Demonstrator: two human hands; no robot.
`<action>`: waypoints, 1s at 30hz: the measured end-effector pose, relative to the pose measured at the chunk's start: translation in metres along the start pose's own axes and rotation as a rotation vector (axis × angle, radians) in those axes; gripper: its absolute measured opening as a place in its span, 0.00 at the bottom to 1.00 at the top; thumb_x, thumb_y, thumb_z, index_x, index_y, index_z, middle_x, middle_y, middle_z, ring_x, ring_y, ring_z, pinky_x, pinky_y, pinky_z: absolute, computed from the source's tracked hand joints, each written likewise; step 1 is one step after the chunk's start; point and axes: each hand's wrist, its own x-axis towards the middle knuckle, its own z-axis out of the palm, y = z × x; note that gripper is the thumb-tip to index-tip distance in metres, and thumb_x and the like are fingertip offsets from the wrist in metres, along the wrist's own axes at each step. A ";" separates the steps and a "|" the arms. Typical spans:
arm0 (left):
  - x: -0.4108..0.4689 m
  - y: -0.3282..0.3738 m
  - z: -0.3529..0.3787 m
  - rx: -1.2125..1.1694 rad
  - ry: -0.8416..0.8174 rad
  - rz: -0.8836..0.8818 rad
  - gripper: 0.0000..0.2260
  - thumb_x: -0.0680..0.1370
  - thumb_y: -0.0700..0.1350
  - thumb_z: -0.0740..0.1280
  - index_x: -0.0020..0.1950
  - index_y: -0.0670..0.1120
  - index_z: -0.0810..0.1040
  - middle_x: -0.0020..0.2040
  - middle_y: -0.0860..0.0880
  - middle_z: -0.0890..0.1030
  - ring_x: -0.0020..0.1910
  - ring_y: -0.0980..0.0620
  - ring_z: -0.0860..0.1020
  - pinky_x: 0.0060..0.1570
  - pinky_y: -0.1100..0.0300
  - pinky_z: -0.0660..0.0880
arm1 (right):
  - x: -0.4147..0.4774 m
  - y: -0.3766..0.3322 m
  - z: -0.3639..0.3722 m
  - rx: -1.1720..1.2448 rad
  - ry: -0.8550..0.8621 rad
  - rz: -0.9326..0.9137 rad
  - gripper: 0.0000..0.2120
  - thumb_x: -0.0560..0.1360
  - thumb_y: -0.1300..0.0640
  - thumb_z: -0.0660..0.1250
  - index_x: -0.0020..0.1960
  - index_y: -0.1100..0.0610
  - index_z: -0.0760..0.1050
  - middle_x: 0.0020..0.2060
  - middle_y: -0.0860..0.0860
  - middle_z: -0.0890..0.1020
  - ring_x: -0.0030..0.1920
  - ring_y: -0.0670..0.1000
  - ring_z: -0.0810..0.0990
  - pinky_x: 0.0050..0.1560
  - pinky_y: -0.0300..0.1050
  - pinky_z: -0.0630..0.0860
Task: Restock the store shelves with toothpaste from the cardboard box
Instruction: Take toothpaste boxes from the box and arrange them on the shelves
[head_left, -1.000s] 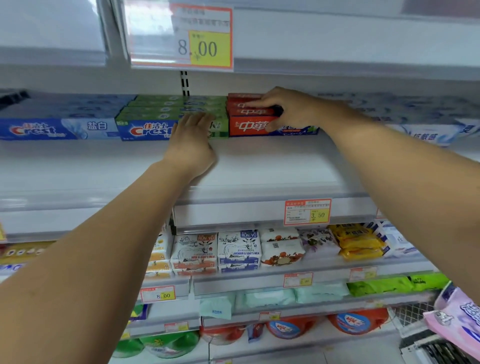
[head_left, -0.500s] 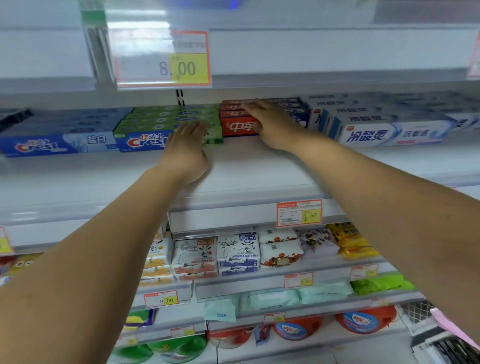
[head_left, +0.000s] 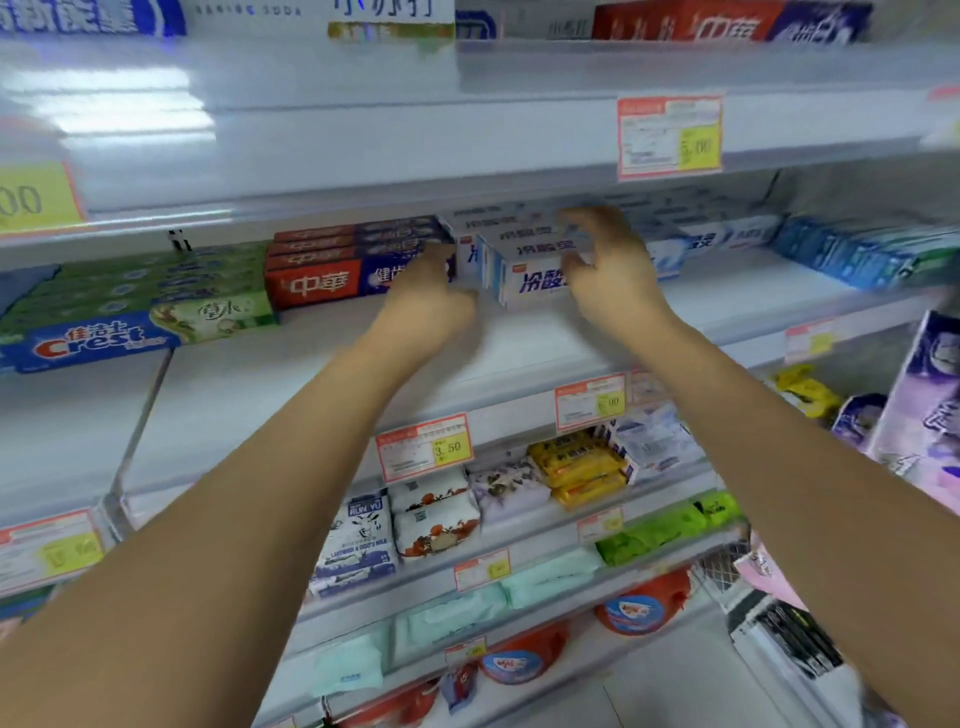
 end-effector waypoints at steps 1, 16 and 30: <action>0.006 0.005 0.008 -0.015 -0.009 -0.029 0.23 0.78 0.42 0.65 0.72 0.41 0.64 0.70 0.42 0.70 0.66 0.45 0.70 0.47 0.66 0.65 | 0.006 0.021 -0.008 -0.025 0.015 0.067 0.21 0.73 0.68 0.64 0.66 0.64 0.70 0.63 0.62 0.72 0.60 0.60 0.73 0.53 0.42 0.68; 0.032 0.024 0.066 -0.114 0.051 -0.100 0.45 0.69 0.47 0.76 0.77 0.46 0.52 0.70 0.48 0.70 0.68 0.46 0.68 0.65 0.56 0.66 | 0.079 0.112 -0.052 0.139 -0.242 0.444 0.04 0.75 0.62 0.57 0.41 0.57 0.66 0.41 0.57 0.70 0.40 0.50 0.66 0.33 0.47 0.56; 0.033 0.018 0.068 -0.104 0.164 -0.130 0.27 0.76 0.38 0.66 0.73 0.45 0.60 0.62 0.50 0.76 0.55 0.53 0.75 0.48 0.69 0.66 | 0.077 0.117 -0.021 0.416 -0.264 0.414 0.11 0.78 0.66 0.55 0.55 0.61 0.74 0.47 0.53 0.76 0.38 0.49 0.76 0.23 0.29 0.65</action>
